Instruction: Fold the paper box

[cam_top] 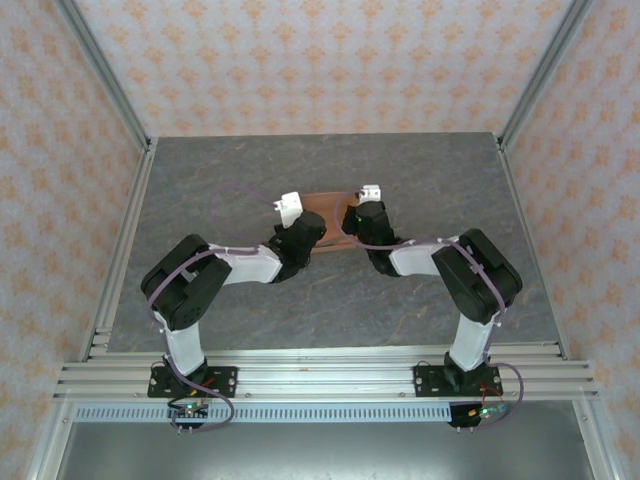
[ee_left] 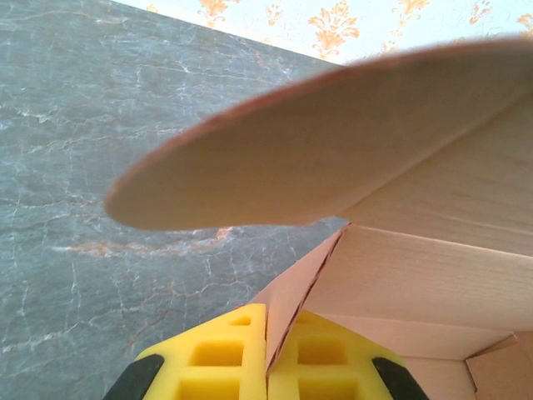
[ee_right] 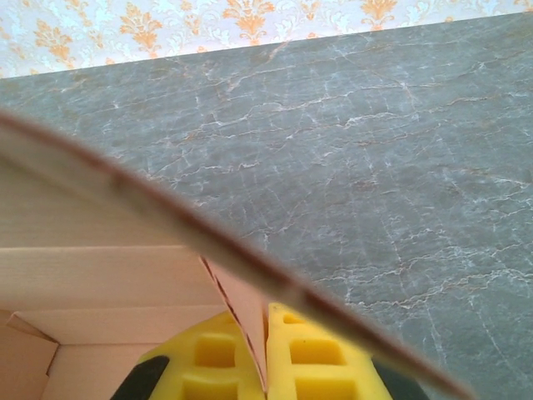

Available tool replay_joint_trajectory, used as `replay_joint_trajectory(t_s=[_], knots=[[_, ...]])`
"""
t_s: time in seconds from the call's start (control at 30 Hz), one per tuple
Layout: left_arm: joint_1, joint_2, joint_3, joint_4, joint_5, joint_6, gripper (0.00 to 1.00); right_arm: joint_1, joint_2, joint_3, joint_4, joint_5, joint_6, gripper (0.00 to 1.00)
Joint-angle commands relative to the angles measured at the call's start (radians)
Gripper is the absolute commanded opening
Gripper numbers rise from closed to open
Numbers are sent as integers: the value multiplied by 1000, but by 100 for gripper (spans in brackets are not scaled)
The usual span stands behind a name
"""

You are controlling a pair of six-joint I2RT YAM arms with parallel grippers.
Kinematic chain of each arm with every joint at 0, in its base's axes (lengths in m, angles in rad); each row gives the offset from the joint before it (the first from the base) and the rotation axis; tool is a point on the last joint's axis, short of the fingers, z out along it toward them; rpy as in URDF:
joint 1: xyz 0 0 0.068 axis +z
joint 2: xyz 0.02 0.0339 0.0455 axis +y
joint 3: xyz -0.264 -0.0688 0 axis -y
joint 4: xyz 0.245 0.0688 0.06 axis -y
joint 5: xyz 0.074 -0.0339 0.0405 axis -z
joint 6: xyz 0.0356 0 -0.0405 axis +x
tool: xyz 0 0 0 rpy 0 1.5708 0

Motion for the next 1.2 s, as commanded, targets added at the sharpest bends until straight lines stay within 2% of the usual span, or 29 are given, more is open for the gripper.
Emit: replay_joint_trajectory(t_s=[0.0, 0.2, 0.6, 0.83, 1.17], knots=[[22, -34, -60, -81, -211, -52, 0, -38, -35, -40, 4, 166, 30, 3], [16, -36, -114, -56, -230, -61, 0, -6, -59, -95, 36, 201, 28, 2], [-10, 5, -162, 31, -268, -46, 0, 17, -46, -223, 218, 216, 4, 4], [-36, 40, -188, 99, -319, -37, 0, 29, -52, -241, 242, 242, 37, 3], [-39, 61, -195, 142, -316, -3, 0, 50, 2, -274, 347, 273, 23, 3]])
